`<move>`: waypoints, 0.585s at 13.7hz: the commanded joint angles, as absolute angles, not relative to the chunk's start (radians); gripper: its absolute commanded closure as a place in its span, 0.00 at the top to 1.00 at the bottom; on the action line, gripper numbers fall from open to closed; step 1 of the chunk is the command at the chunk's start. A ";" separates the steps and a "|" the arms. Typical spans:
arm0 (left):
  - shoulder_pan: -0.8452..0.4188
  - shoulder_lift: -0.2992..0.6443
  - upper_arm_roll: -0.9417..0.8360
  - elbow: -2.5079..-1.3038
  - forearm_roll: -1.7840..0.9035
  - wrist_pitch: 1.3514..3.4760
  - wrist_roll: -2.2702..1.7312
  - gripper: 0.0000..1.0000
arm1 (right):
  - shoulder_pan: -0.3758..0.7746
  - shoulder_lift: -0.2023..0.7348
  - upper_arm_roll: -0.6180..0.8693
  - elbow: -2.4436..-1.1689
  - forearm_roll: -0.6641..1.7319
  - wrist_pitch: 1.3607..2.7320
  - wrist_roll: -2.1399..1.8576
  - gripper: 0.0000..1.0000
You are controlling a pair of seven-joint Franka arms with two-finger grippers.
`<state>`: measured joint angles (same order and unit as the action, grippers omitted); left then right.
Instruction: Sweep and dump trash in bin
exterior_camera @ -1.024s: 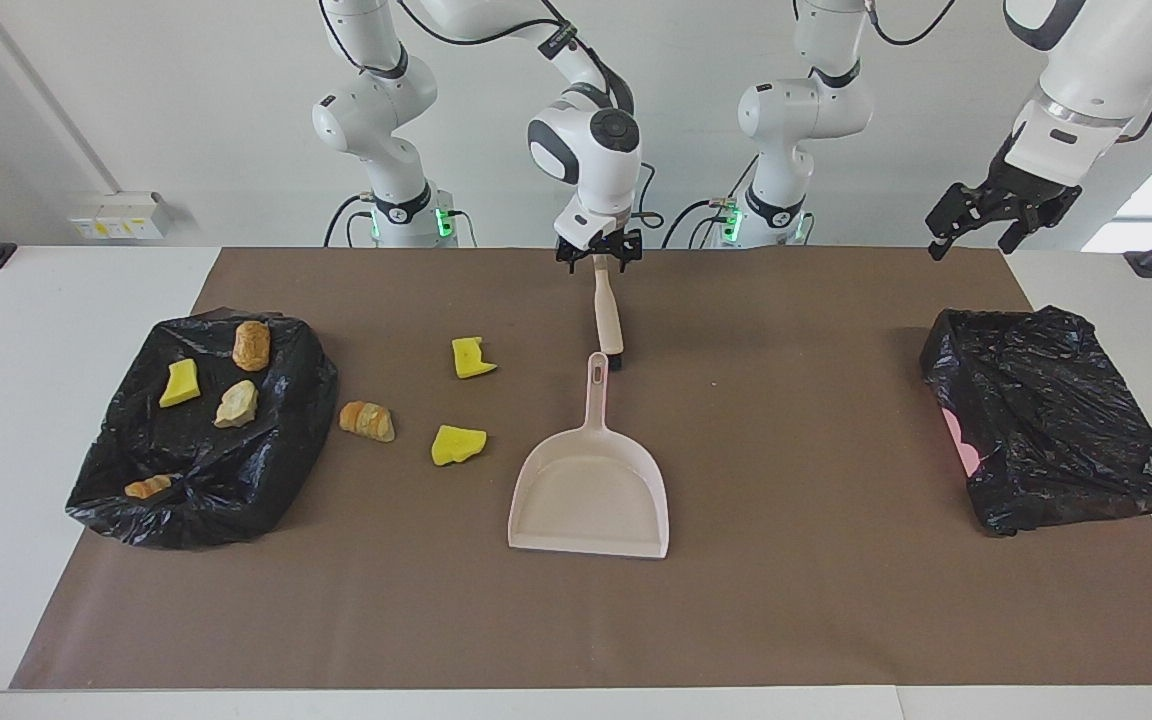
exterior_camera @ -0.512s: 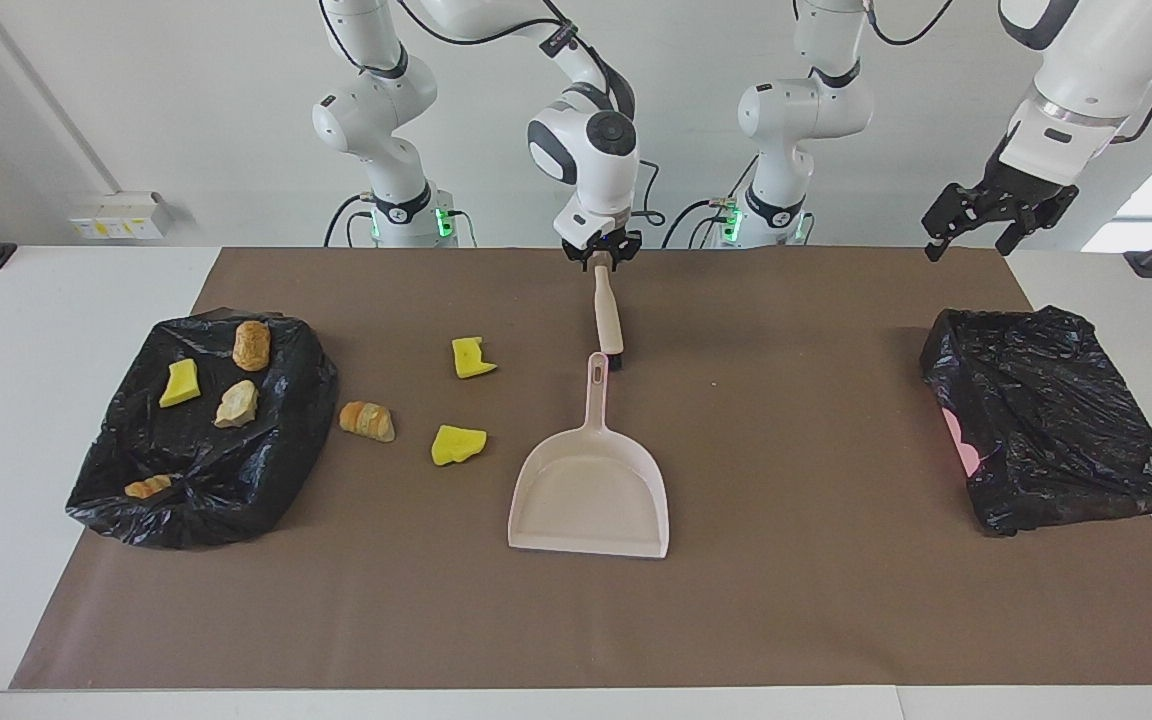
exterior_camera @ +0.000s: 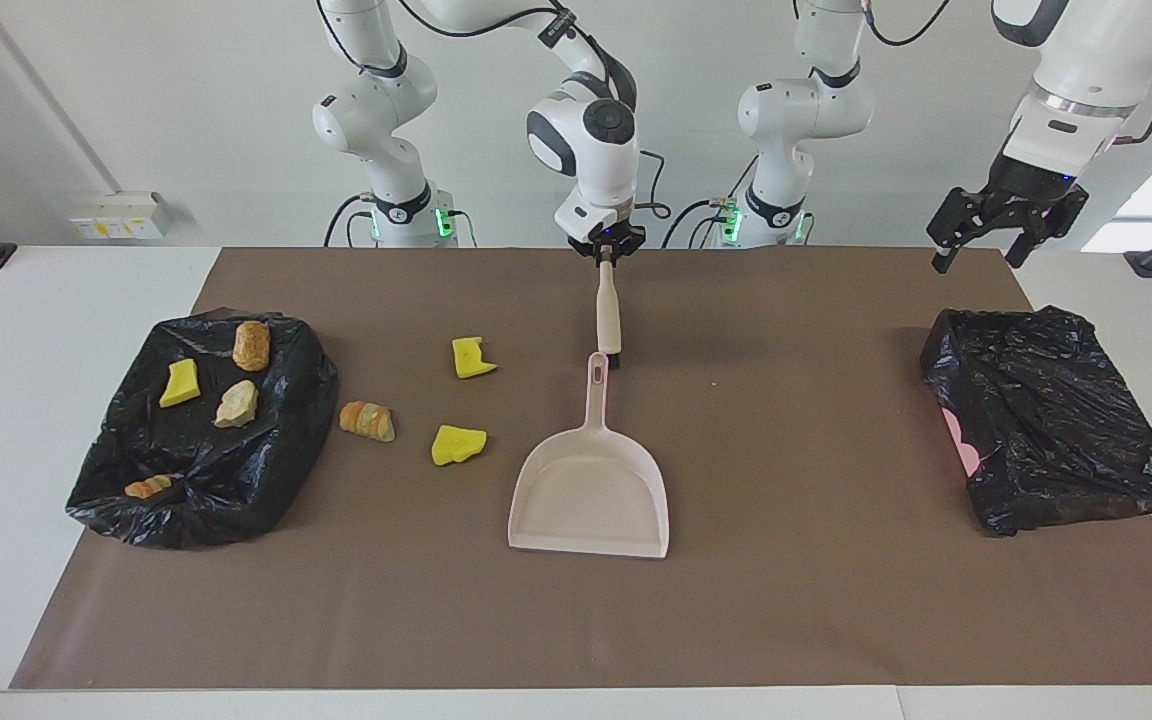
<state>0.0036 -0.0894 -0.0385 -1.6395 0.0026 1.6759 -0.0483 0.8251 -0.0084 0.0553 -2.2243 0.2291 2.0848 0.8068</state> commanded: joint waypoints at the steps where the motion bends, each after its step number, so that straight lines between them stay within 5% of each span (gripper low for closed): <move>1: -0.038 -0.054 -0.040 -1.591 0.015 1.671 -0.051 1.00 | 0.758 -0.092 0.058 -2.220 0.252 1.946 0.828 0.00; 8: -0.227 0.014 -0.048 -1.569 -0.029 1.752 -0.233 1.00 | 0.546 -0.101 0.058 -2.232 0.010 1.746 0.815 0.00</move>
<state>-0.1558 -0.0336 -0.0592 -1.5878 -0.0198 1.7201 -0.1703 0.5926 -0.0956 0.0471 -2.2227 0.0904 1.7660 0.8067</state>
